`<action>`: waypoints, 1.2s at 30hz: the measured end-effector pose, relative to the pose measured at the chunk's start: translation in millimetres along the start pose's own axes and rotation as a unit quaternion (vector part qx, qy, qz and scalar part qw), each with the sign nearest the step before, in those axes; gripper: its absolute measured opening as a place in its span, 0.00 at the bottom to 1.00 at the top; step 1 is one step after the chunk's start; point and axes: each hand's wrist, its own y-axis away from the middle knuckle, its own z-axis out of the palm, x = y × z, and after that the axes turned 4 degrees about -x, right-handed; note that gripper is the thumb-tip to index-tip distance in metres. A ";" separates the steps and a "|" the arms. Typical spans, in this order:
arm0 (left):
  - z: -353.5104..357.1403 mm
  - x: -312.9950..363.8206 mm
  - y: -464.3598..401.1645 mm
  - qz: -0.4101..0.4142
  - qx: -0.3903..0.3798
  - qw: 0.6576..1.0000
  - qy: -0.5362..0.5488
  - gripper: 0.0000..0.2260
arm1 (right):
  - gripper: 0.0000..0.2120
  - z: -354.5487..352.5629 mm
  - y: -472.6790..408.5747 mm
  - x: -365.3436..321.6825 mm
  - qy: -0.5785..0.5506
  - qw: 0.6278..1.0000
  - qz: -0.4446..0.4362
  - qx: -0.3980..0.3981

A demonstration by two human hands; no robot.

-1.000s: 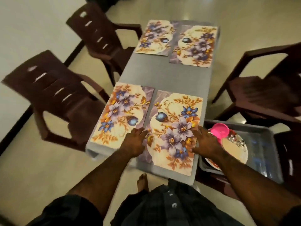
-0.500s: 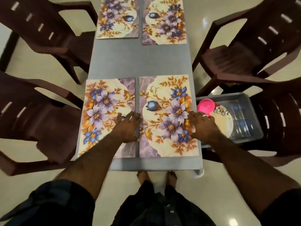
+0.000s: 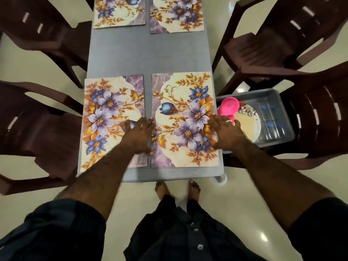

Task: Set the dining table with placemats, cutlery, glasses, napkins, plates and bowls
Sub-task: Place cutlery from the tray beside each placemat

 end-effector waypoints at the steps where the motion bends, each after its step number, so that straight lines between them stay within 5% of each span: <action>1: -0.8 1.7 1.3 -0.001 -0.006 1.000 0.000 0.57 | 0.59 1.1 1.8 0.0 0.000 1.000 0.000 -0.001; 27: 17.4 12.3 14.2 0.000 -0.002 1.000 0.011 0.58 | 0.58 9.6 24.5 -2.2 -0.006 1.000 0.010 -0.021; 36: -19.9 -23.6 47.1 -0.031 0.037 0.999 0.009 0.60 | 0.57 -64.5 11.5 -23.9 -0.024 0.998 -0.026 0.054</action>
